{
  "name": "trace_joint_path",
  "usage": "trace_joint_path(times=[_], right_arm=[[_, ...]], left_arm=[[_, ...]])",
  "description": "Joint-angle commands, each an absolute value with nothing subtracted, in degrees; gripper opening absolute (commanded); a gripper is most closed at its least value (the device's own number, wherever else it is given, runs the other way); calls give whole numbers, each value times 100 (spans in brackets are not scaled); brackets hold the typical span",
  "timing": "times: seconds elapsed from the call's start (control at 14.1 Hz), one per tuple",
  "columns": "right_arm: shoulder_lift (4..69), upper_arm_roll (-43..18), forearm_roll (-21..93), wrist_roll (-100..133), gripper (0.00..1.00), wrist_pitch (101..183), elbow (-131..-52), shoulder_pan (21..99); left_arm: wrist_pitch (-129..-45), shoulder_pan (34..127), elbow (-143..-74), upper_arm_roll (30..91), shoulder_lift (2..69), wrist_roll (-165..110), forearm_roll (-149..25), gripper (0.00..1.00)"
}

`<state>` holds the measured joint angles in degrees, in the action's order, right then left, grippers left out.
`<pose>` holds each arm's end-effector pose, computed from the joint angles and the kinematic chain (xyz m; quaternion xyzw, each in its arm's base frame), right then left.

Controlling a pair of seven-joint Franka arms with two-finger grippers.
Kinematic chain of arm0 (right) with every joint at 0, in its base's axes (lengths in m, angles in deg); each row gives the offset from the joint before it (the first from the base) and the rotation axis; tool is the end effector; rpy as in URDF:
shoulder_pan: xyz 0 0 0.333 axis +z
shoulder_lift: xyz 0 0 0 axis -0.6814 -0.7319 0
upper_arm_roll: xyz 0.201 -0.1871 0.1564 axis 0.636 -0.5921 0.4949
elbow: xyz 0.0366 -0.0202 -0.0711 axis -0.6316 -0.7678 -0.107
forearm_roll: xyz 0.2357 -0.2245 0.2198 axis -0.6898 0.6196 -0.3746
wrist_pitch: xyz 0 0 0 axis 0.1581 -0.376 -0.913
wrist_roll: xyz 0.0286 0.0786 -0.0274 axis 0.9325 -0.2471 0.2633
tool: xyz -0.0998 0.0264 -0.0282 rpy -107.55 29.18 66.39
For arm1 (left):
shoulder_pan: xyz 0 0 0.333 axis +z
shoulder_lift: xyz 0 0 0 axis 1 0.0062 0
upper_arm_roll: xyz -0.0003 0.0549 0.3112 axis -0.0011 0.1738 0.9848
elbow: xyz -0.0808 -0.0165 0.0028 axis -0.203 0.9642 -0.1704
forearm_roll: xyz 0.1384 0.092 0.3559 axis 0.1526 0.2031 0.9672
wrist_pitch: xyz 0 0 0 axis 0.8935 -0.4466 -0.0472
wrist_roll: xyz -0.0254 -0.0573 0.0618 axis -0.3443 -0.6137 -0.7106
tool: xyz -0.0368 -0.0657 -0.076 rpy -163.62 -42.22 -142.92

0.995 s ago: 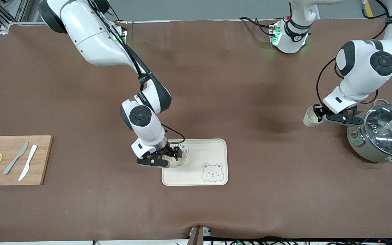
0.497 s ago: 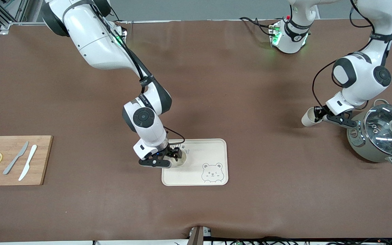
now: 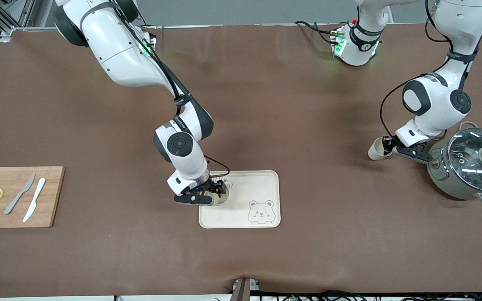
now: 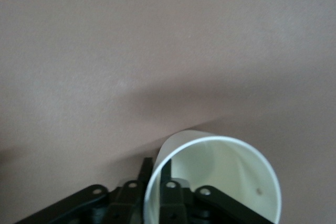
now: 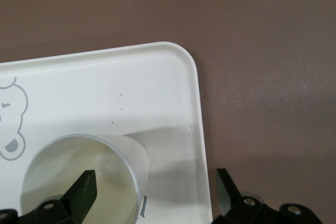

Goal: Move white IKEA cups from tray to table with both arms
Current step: 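Lower the cup beside the steel pot and open the left gripper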

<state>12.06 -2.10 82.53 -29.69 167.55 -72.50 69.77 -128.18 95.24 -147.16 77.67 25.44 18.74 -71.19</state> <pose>0.6467 0.3838 0.2237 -0.9925 0.0432 -0.1052 0.0450 0.5006 0.0537 0.2083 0.9841 -0.1593 0.0635 0.0466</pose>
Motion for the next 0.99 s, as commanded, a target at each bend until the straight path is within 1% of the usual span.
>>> trace_joint_path(times=[0.0, 0.07, 0.14, 0.21, 0.28, 0.43, 0.57, 0.71, 0.92], right_arm=[[1138, -233, 8407, -3103, 98, 16782, -7121, 7020], [1138, -233, 8399, -3102, 78, 16782, -7121, 7020], [1138, -233, 8390, -3102, 62, 16774, -7121, 7011], [1138, -233, 8390, -3102, 49, 16774, -7121, 7011], [1138, -224, 8381, -3102, 38, 16782, -7121, 7011], [1138, -224, 8372, -3103, 22, 16774, -7112, 7011], [1138, -224, 8372, -3094, 0, 16774, -7103, 7011], [1147, -224, 8364, -3094, 0, 16765, -7103, 7011], [1147, -224, 8364, -3094, 0, 16765, -7103, 7011]], left_arm=[[-12943, 9483, -14675, 7697, 2478, 1880, -7280, 100], [-12916, 9483, -14675, 7688, 2391, 1792, -7280, 100], [-12864, 9483, -14684, 7688, 2303, 1783, -7280, 100], [-12768, 9483, -14684, 7679, 2267, 1782, -7280, 100], [-12715, 9483, -14676, 7679, 2249, 1774, -7280, 100], [-12697, 9483, -14667, 7688, 2232, 1774, -7253, 100], [-12696, 9483, -14579, 7697, 2293, 1774, -7218, 100], [-12600, 9492, -14474, 7714, 2346, 1774, -7209, 100], [-12153, 9518, -14211, 7741, 2355, 1774, -7183, 100]])
